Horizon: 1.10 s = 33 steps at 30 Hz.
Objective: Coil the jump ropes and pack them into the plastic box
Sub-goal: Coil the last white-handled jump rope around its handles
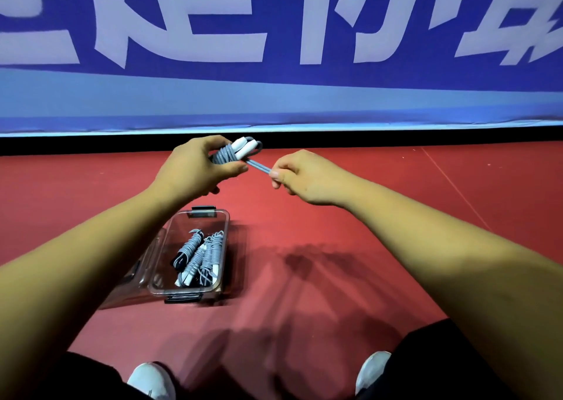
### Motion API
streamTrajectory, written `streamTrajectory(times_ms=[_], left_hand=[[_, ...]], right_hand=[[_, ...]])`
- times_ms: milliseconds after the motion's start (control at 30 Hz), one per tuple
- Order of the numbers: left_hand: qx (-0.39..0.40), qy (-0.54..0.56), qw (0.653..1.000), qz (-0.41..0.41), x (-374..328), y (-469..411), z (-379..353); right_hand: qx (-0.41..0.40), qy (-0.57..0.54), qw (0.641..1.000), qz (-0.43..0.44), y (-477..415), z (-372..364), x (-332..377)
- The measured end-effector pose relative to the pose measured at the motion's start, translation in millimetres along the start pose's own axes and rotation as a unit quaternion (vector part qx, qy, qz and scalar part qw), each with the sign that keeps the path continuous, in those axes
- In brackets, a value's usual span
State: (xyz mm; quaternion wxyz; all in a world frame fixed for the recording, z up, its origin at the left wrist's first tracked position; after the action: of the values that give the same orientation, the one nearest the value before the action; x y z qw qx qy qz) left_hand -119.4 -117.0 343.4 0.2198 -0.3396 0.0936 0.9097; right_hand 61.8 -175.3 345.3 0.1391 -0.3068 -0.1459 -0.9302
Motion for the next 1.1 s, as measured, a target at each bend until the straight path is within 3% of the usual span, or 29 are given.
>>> streamTrajectory(times_ms=[100,200,300,433,500,600,667,800,900,1000,1100], left_hand=[[-0.042,-0.168,0.985,0.016,4,-3,0],[0.007,-0.264,0.964,0.009,-3,1,-11],[0.077,-0.353,0.931,-0.049,-14,10,-23],[0.120,-0.382,0.912,-0.090,-33,19,-32],[0.145,-0.336,0.926,-0.097,-40,23,-34],[0.185,-0.067,0.975,-0.100,-42,24,-29],[0.190,0.072,0.975,-0.094,-42,24,-27],[0.160,0.173,0.969,-0.068,-43,28,-27],[0.111,0.245,0.962,-0.048,-42,27,-20],[0.103,0.313,0.944,0.004,-39,26,-22],[0.110,0.350,0.929,0.044,-33,25,-26]], right_hand=[[0.009,0.144,0.989,0.035,2,-9,30],[0.011,0.225,0.973,0.056,6,-10,39],[-0.012,0.238,0.969,0.059,10,1,35],[-0.037,0.157,0.986,0.043,6,14,15],[-0.043,0.066,0.996,0.049,3,19,3],[-0.084,-0.072,0.993,0.051,4,26,-1],[-0.101,-0.145,0.983,0.040,5,27,-3],[-0.078,-0.213,0.973,0.044,4,21,-10],[-0.083,-0.147,0.983,0.068,8,24,-9],[-0.096,0.032,0.990,0.098,13,25,6],[-0.086,0.206,0.971,0.086,14,21,16]])
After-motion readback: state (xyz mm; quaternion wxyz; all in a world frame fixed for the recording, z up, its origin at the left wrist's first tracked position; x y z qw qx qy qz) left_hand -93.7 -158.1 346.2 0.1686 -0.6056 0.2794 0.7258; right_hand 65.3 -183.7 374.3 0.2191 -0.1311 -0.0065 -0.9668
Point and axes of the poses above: each hand's wrist, its own y-axis away from the middle knuckle, its own z-axis out of the back of the hand, x = y × z, the point moved 4 cm from there along -y, towards the middle knuckle, and after that the axes turned 12 degrees about x, right-handed, at the moved point
